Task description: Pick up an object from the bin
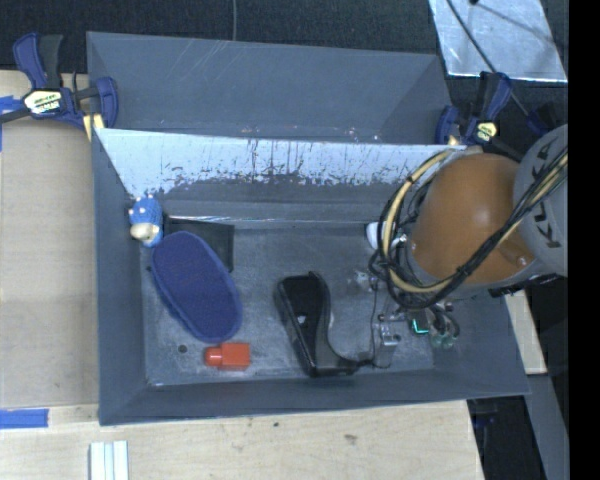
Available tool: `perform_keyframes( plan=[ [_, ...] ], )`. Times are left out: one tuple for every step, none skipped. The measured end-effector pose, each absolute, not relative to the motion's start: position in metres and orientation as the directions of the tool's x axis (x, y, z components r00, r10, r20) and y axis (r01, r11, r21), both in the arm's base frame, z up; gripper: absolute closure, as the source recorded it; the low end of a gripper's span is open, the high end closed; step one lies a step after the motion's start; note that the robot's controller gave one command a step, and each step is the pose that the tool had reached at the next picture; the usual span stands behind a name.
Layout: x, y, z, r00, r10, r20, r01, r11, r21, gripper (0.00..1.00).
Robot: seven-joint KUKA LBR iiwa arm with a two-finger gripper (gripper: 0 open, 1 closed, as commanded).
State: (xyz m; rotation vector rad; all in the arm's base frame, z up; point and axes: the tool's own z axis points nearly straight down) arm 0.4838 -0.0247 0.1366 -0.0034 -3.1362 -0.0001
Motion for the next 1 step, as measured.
perform_keyframes(
  plan=[
    [0.4839, 0.042, 0.1263, -0.999, -0.036, 0.001, -0.036, 0.999, 0.003, 0.0]
  ],
)
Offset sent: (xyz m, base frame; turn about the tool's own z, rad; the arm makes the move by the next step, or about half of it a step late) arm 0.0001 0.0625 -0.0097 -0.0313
